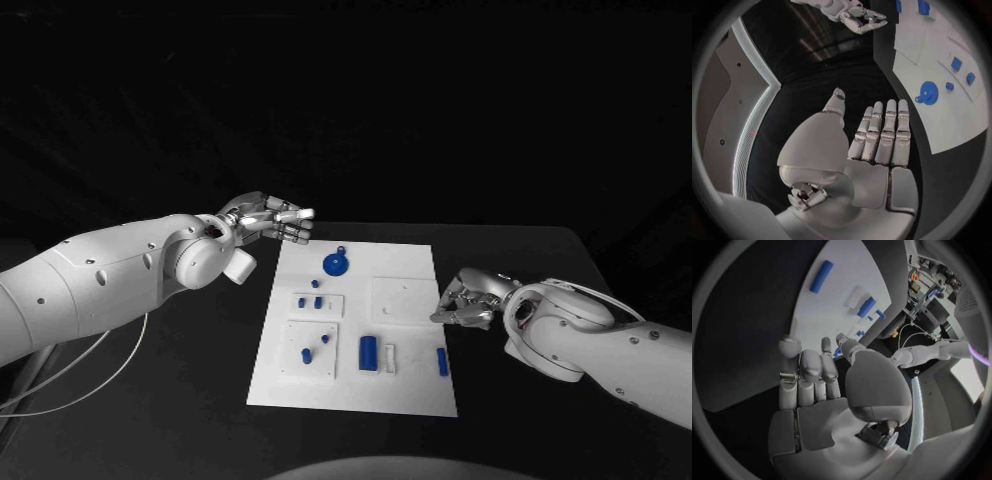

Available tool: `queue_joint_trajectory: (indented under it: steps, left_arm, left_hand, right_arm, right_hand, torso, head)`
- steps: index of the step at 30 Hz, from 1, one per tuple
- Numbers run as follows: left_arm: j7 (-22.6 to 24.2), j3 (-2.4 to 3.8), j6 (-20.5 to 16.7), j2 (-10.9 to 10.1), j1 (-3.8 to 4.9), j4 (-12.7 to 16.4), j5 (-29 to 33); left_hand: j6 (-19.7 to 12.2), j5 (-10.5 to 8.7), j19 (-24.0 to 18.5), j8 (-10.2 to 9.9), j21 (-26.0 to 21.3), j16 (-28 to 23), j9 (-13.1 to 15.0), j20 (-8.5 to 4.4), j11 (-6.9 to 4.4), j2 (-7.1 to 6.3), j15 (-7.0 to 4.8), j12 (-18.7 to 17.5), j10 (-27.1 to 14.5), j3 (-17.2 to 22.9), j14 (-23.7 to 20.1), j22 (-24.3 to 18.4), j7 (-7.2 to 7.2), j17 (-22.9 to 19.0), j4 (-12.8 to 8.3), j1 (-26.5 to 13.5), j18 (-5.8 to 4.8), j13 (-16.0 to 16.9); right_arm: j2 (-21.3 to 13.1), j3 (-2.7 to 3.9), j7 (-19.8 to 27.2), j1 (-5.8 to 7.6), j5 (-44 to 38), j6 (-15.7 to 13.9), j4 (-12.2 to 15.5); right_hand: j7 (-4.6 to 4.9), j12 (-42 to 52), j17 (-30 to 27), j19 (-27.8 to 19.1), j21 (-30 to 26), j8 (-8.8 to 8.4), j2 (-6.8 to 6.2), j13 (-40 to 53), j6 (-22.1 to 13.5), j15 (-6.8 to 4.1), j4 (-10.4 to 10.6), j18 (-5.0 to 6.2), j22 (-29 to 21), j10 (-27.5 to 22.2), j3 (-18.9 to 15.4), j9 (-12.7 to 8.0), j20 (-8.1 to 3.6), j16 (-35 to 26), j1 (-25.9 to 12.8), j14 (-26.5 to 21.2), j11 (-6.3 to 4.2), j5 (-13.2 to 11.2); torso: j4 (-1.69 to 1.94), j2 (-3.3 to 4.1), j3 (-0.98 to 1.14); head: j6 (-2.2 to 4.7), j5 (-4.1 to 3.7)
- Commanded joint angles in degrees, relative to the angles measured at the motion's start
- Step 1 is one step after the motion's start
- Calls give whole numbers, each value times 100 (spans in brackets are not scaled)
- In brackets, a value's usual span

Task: Assemble the parts on the task board

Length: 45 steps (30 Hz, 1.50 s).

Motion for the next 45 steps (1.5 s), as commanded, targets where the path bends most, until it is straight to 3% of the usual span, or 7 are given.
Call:
queue_joint_trajectory:
  steps: [1,8,17,22,26,38,45]
  left_arm:
    - [196,3,-240,-9,2,35,-76]
    - [340,3,-347,-37,1,95,-28]
    - [411,3,-351,-48,-3,138,20]
    - [398,3,-321,-56,-5,146,26]
    - [381,2,-294,-59,-6,145,29]
    - [321,1,-218,-61,-6,133,30]
    - [268,-1,-172,-70,-6,130,30]
  left_hand:
    - [48,-2,46,6,29,-14,5,-9,-12,58,-15,-16,44,0,59,1,-11,6,-34,-17,-25,7]
    - [65,-2,63,4,31,-14,4,-21,-23,93,-28,-17,80,-23,97,1,-17,6,-72,-33,-31,7]
    - [79,-3,68,4,27,-15,5,-30,-30,134,-33,-17,100,-56,115,-1,-22,5,-116,-57,-43,7]
    - [79,-3,68,4,27,-15,5,-30,-30,134,-33,-17,100,-56,115,-1,-22,5,-116,-57,-43,7]
    - [74,-7,71,4,25,-15,5,-30,-28,145,-32,-18,94,-69,112,-1,-23,5,-126,-74,-44,6]
    - [71,-7,71,4,25,-15,5,-30,-27,145,-31,-18,91,-72,109,-1,-21,4,-126,-80,-44,6]
    - [67,-9,72,3,25,-14,5,-28,-24,141,-29,-18,80,-70,104,-1,-19,4,-121,-81,-42,6]
  right_arm:
    - [-54,6,-1263,-30,910,1029,28]
    - [-140,9,-1930,-136,1067,1323,116]
    - [-131,9,-2146,-272,1110,1212,182]
    - [-64,9,-2162,-322,1100,1095,180]
    - [17,9,-2160,-365,1098,977,154]
    - [171,8,-2157,-424,893,788,15]
    - [292,5,-2147,-449,729,722,-121]
  right_hand:
    - [-26,-50,-8,282,-9,-34,-14,-11,52,9,25,-24,301,28,66,-26,-16,-41,-146,44,6,19]
    - [-42,-29,35,288,100,-31,-124,50,127,3,216,-49,318,85,292,34,-29,14,-597,62,-6,-179]
    - [38,-35,51,290,177,-40,-361,92,-32,14,494,-42,334,73,240,-94,-31,17,-923,57,34,-234]
    - [67,-52,64,291,184,-36,-436,109,-141,22,789,-27,332,68,-249,-267,-25,8,-975,55,54,-233]
    - [71,-70,88,291,194,-29,-461,136,-128,22,1217,-16,330,74,-664,-429,-21,2,-734,58,56,-231]
    - [61,-94,106,293,227,-25,-419,146,-70,16,1203,-19,334,86,-543,-495,-26,-5,-667,65,48,-232]
    - [55,-96,112,293,252,-28,-339,155,0,12,866,-26,340,102,9,-510,-30,-11,-504,68,40,-233]
  torso:
    - [-29,-20,2]
    - [-22,-20,-10]
    - [-10,-20,-11]
    - [-3,-13,-9]
    - [1,-10,-12]
    - [-4,-14,-11]
    - [-8,-9,-6]
  head:
    - [-8,-31]
    - [-19,-91]
    - [-28,-152]
    - [-35,-160]
    - [-43,-160]
    - [-57,-126]
    - [-65,-104]
